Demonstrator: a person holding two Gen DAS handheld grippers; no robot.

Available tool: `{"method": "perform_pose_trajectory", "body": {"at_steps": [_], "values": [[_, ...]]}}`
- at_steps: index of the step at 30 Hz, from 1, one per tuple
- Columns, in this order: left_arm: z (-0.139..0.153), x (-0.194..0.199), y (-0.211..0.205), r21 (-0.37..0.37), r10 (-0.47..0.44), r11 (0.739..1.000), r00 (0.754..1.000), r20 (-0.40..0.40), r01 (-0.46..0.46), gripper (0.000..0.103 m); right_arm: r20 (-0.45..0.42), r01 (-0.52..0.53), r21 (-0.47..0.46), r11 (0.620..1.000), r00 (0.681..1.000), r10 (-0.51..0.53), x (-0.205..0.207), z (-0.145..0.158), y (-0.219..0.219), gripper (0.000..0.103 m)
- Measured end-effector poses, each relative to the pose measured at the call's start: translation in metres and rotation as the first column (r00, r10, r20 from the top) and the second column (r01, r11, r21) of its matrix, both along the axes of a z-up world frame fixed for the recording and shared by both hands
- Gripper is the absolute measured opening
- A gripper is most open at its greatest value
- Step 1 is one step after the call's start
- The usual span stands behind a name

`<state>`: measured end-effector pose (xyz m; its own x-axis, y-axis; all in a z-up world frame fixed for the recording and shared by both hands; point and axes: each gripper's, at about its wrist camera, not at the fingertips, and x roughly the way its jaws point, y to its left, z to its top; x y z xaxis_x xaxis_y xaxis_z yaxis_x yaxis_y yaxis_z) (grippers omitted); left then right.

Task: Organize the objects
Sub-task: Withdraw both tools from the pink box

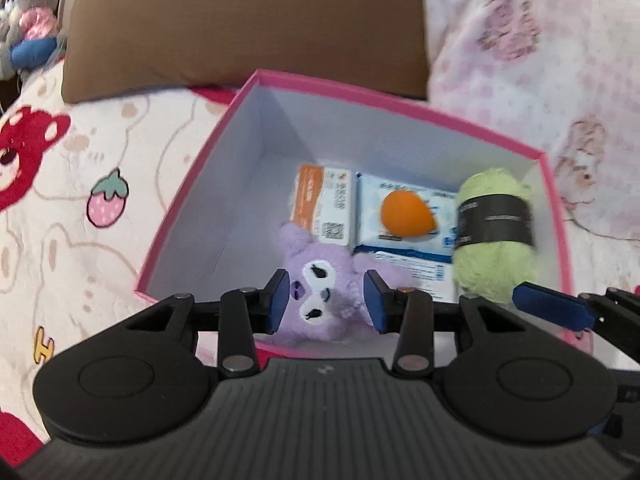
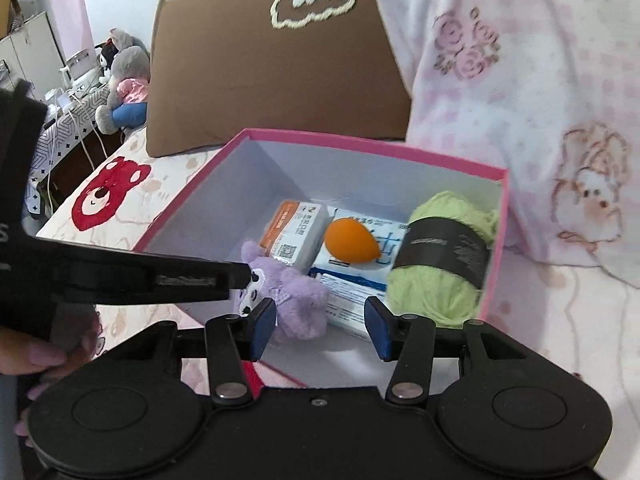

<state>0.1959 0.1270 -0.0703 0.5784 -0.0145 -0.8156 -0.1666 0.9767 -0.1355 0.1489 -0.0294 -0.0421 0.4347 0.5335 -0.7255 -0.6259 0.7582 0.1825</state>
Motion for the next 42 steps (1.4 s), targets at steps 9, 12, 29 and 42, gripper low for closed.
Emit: {"method": "perform_pose_trajectory", "body": {"at_steps": [9,12,29,42], "values": [[0.045,-0.038,-0.033,0.037,-0.048,0.998,0.997,0.055,0.046,0.042,0.054,0.117,0.138,0.984,0.991,-0.125,-0.031,0.044,-0.044,0.057],[0.049,-0.051,-0.044,0.056,-0.059,0.997,0.997,0.057,0.056,0.045,0.087,0.131,0.112,0.985,0.986,-0.142,-0.047,0.054,-0.055,0.058],[0.074,-0.127,-0.068,0.013,-0.064,0.998,0.996,0.056,0.064,0.064,0.159,0.353,-0.046,0.934,0.926,-0.342,-0.1,0.068,-0.123,0.09],[0.07,-0.163,-0.081,0.073,-0.082,0.994,0.996,0.04,0.079,0.098,0.084,0.422,-0.072,0.904,0.906,-0.416,-0.139,0.066,-0.143,0.096]]}}
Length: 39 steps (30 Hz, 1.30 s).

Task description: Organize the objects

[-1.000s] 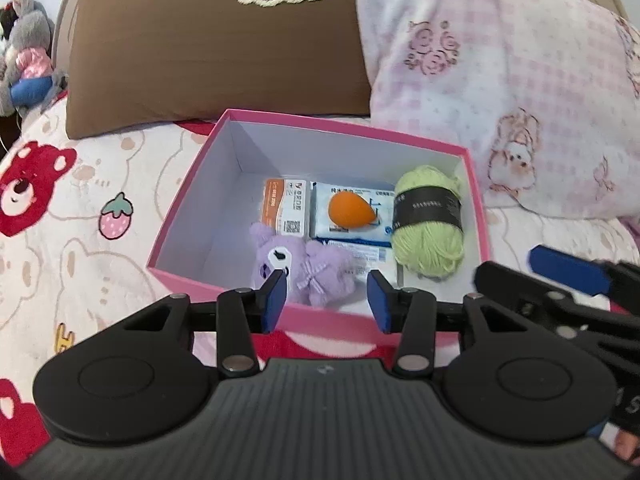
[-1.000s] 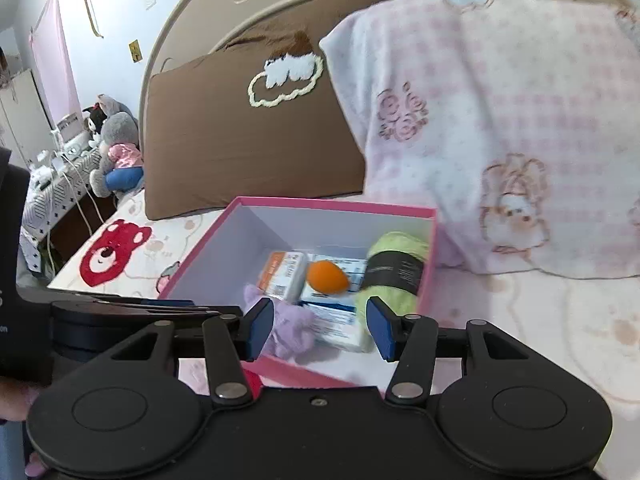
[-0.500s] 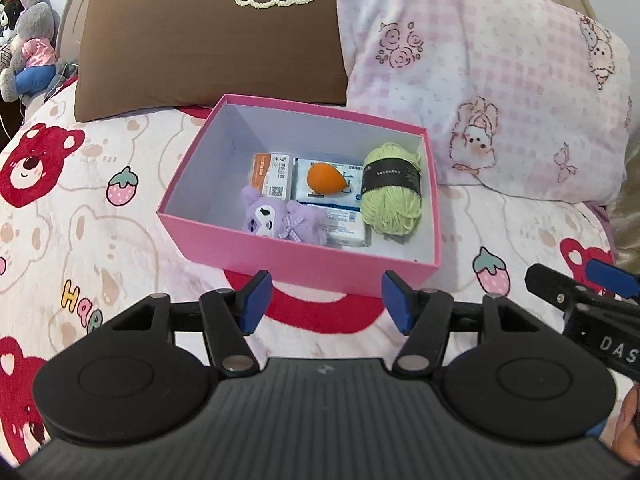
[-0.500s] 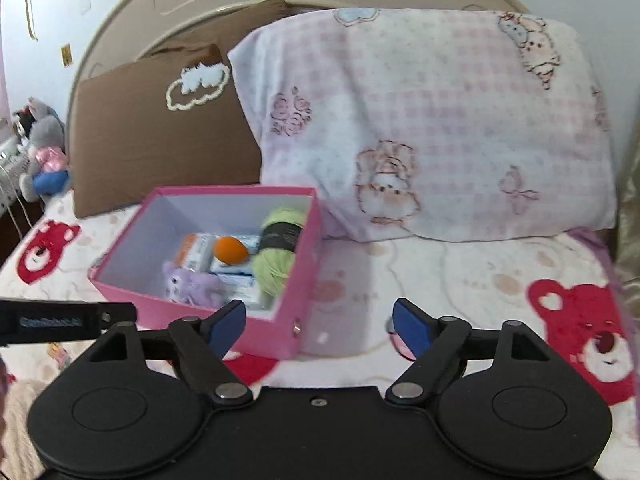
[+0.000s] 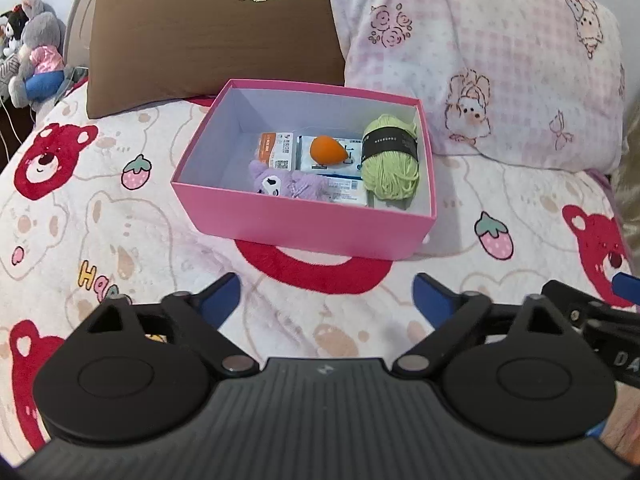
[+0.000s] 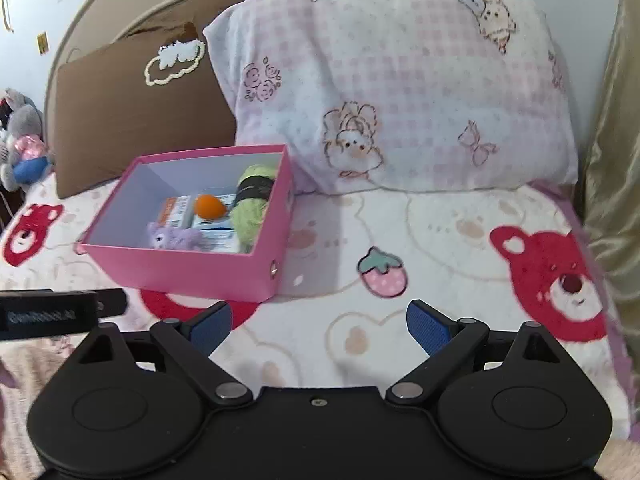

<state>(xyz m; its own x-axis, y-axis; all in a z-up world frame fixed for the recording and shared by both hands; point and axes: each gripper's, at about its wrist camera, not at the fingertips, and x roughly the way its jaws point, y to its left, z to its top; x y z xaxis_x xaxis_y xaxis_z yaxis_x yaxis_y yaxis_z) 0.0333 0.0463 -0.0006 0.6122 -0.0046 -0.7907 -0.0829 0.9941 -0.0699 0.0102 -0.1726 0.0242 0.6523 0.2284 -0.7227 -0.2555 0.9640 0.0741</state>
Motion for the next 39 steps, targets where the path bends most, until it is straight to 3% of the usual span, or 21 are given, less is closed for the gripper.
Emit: {"method": "perform_pose_trajectory", "body": {"at_steps": [8,14,21,33,39], "values": [[-0.008,-0.002,0.005,0.014,0.025,1.0,0.99,-0.14,-0.024,0.101,-0.036,0.03,0.024,0.999,0.999,-0.029,-0.013,0.005,-0.009,0.096],[-0.006,-0.012,0.01,0.011,0.032,0.999,0.991,-0.128,-0.031,0.101,-0.035,0.029,0.0,1.0,0.999,-0.029,-0.021,0.006,-0.01,0.096],[0.002,-0.02,0.0,0.03,-0.023,0.999,0.996,-0.091,0.025,0.101,-0.051,0.041,-0.041,0.998,0.998,-0.043,-0.027,0.004,-0.01,0.096],[0.0,-0.031,-0.003,0.009,-0.023,1.0,0.993,-0.116,0.025,0.101,-0.035,0.041,-0.044,0.998,0.998,-0.043,-0.034,0.009,-0.015,0.096],[0.0,-0.032,-0.002,0.032,-0.026,0.999,0.993,-0.117,0.03,0.101,-0.032,0.037,-0.061,0.997,0.999,-0.039,-0.036,0.009,-0.014,0.096]]}}
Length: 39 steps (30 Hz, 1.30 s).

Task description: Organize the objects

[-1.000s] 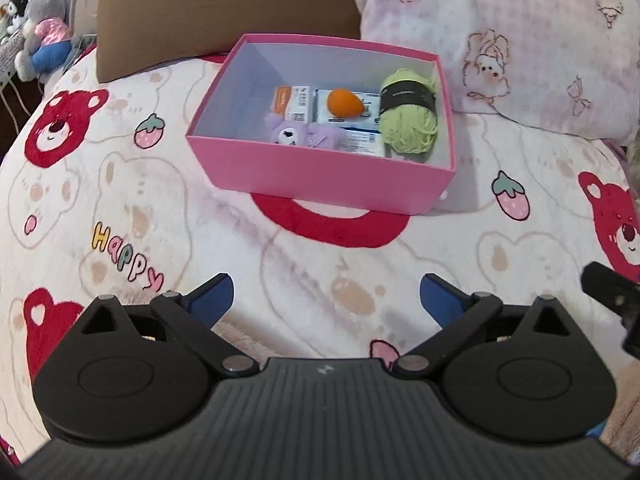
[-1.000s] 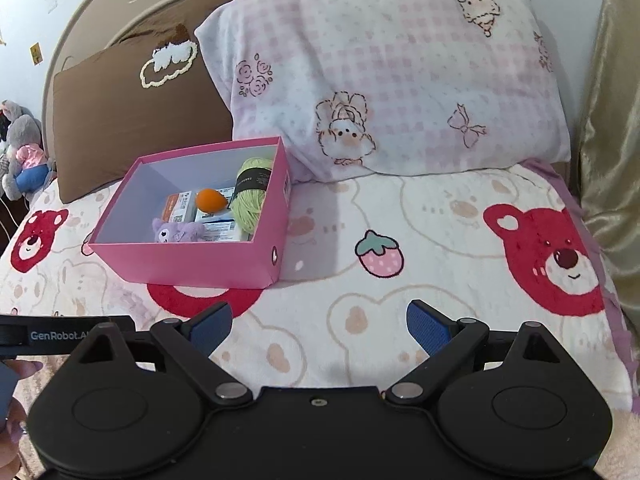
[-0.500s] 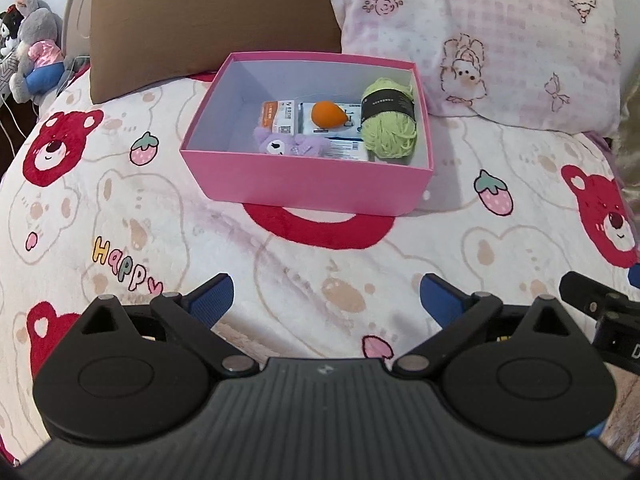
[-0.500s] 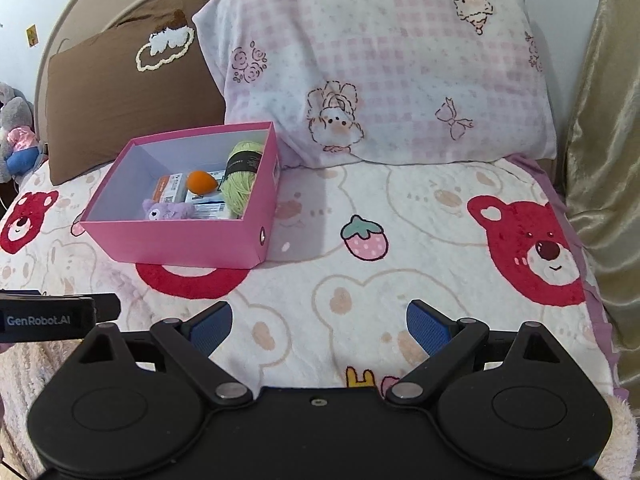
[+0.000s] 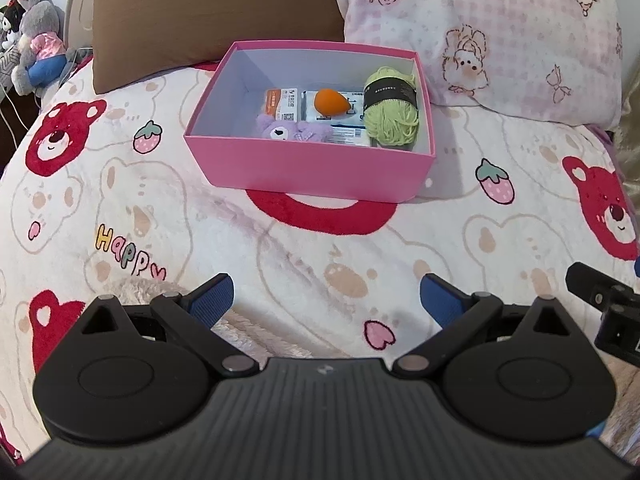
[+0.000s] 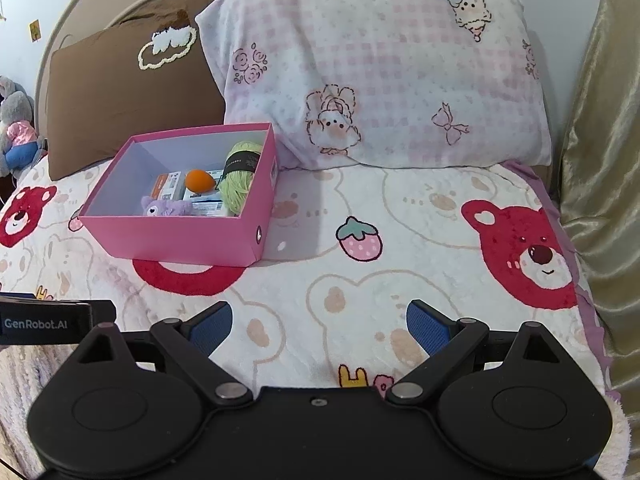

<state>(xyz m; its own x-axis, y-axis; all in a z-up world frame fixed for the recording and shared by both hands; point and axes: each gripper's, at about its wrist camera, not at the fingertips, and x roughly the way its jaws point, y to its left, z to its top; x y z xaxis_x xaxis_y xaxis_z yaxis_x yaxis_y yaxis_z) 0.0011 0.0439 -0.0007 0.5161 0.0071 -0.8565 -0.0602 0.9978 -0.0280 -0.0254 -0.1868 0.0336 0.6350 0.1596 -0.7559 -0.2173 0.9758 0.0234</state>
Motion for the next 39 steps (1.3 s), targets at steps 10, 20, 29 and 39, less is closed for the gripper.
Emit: {"method": "perform_pose_trajectory", "body": {"at_steps": [10,20,29,39], "values": [[0.007,-0.005,-0.01,0.077,-0.024,0.997,1.0,0.008,0.023,0.101,-0.014,0.024,-0.001,1.0,1.0,-0.024,-0.001,-0.002,-0.002,0.096],[0.009,-0.007,-0.013,0.082,-0.025,0.996,1.0,0.007,0.025,0.101,-0.009,0.027,0.001,1.0,1.0,-0.027,-0.003,0.0,-0.005,0.096],[0.011,-0.009,-0.01,0.087,-0.027,0.996,1.0,0.011,0.026,0.101,-0.004,0.023,-0.003,1.0,1.0,-0.023,-0.005,0.002,-0.004,0.096],[0.012,-0.009,-0.011,0.088,-0.026,0.996,1.0,0.01,0.025,0.101,-0.003,0.024,-0.007,1.0,1.0,-0.024,-0.006,0.004,-0.003,0.096]]}}
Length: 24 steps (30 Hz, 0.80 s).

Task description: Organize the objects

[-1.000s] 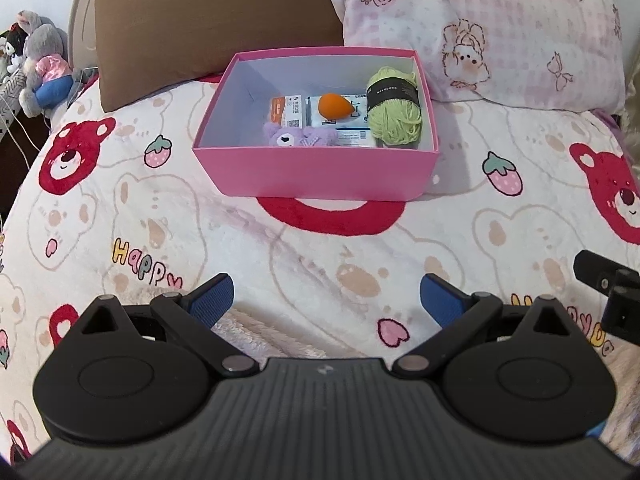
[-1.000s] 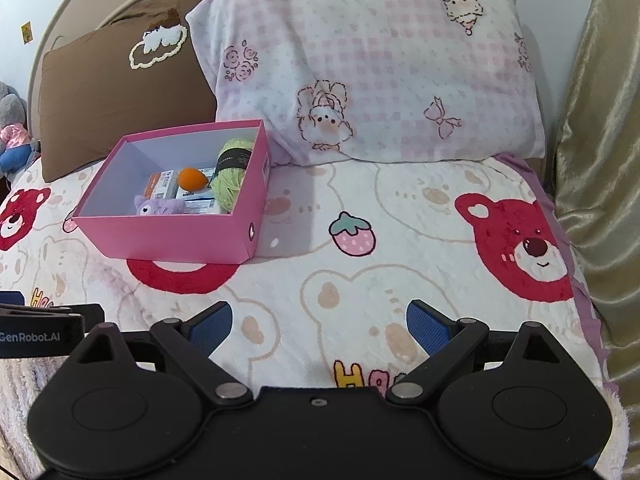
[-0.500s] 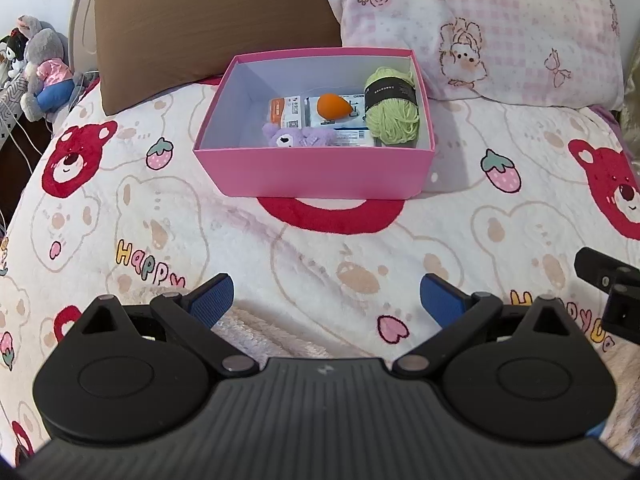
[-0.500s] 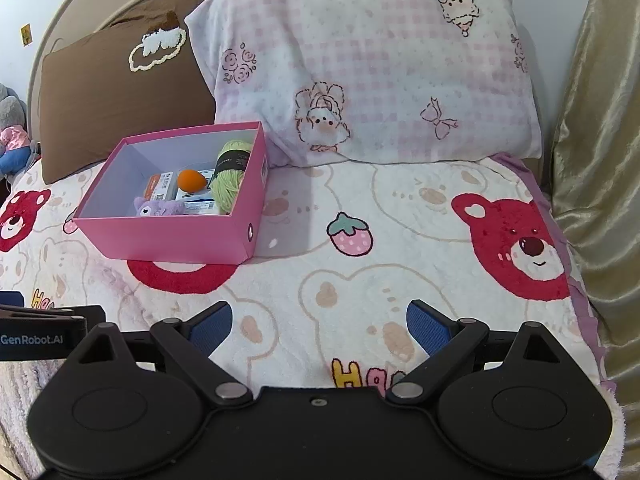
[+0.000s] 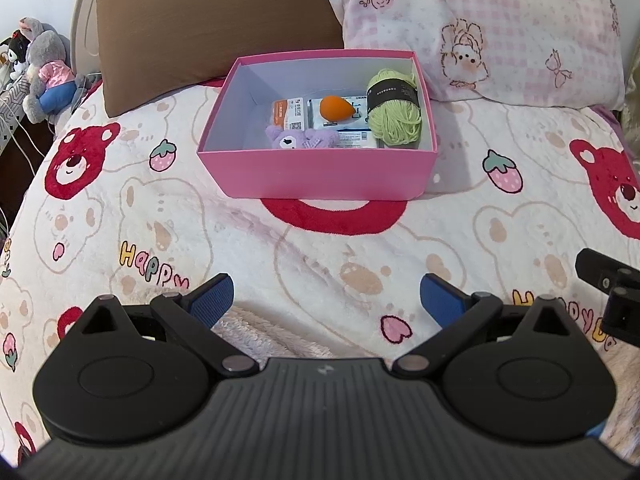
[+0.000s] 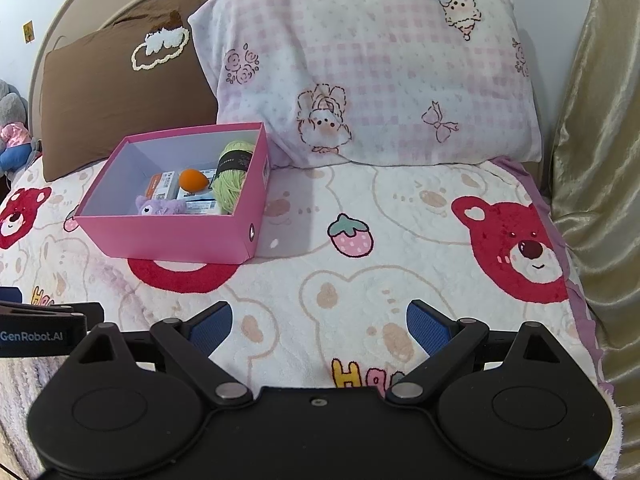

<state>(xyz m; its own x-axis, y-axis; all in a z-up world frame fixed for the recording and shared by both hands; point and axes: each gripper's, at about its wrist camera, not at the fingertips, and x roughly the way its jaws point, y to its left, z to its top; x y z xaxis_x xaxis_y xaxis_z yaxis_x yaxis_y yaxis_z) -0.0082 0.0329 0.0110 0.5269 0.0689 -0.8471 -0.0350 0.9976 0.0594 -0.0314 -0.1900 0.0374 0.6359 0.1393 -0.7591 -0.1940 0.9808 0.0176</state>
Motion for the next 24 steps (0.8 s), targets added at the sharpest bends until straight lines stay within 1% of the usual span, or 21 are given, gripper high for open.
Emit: {"method": "perform_pose_trajectory", "body": {"at_steps": [15,19,24], "values": [[0.0009,0.0001,0.0019,-0.005,0.0,1.0,1.0,-0.003,0.0,0.101,-0.005,0.005,0.008,1.0,1.0,-0.005,0.0007,-0.0003,-0.0035,0.096],[0.0012,0.0,0.0031,-0.019,-0.001,1.0,1.0,-0.005,0.0,0.101,-0.004,0.005,0.008,1.0,1.0,-0.005,0.0007,-0.0001,-0.0036,0.096],[0.0022,-0.0008,0.0024,-0.004,-0.011,1.0,1.0,0.001,0.011,0.101,-0.004,0.005,0.008,1.0,1.0,-0.005,0.0003,0.0004,-0.0039,0.096]]}}
